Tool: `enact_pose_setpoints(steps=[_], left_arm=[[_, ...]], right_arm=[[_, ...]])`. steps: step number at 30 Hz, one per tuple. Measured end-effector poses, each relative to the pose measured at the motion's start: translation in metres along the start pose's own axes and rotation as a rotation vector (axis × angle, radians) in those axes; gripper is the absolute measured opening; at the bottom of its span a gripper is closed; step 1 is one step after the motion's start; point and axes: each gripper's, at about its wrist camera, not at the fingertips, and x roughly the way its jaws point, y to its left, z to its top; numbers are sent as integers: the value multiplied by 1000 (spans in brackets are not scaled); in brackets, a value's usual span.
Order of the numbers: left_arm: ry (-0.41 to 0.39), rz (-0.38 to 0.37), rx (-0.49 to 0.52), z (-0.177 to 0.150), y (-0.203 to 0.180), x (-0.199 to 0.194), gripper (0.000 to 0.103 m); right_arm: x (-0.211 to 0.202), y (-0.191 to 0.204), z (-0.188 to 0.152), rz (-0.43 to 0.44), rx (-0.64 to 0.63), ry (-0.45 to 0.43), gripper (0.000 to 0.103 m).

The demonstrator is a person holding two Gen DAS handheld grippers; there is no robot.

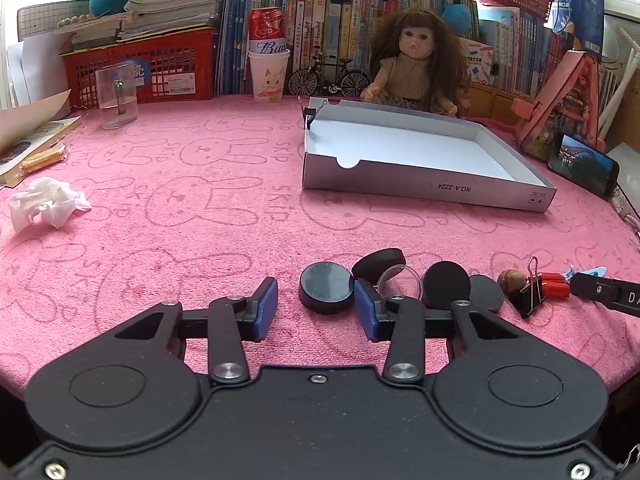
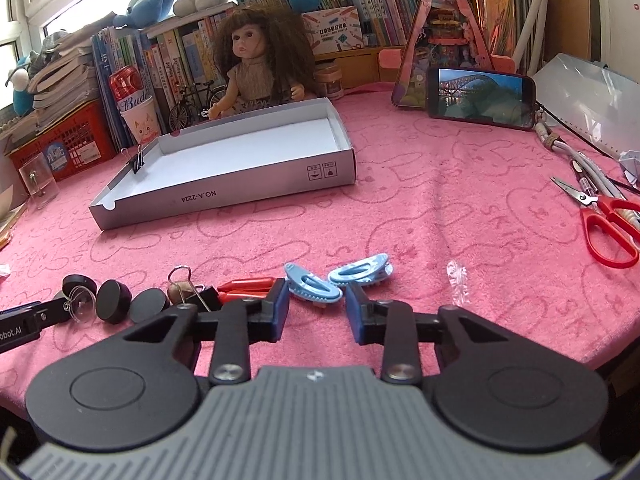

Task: Organize rigid objects
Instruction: 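Grasp a black disc with the left tool while the right grasps a blue clip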

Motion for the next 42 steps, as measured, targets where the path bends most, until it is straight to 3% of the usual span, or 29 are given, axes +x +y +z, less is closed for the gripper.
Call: enact_pose_setpoints(steps=[10, 12, 15, 20, 28, 32, 34, 42], left_arm=[[-11, 5, 7, 2, -2, 7, 39], [-16, -1, 9, 2, -2, 8, 30], [-19, -3, 10, 2, -2, 8, 30], [-19, -15, -7, 3, 1, 7, 30], [-40, -7, -19, 6, 2, 0, 30], [-51, -6, -15, 9, 2, -2, 30], [-53, -5, -15, 10, 1, -3, 30], [-59, -11, -12, 12, 0, -4, 30]], right_arm=[[8, 8, 3, -18, -24, -13, 55], [8, 9, 2, -19, -36, -20, 55], [7, 8, -1, -4, -49, -33, 42], [4, 9, -5, -5, -74, -51, 28], [1, 15, -5, 7, -108, -68, 20], [3, 16, -5, 12, -129, -59, 22], [5, 17, -5, 9, -143, -53, 31], [14, 18, -5, -28, -209, -72, 41]])
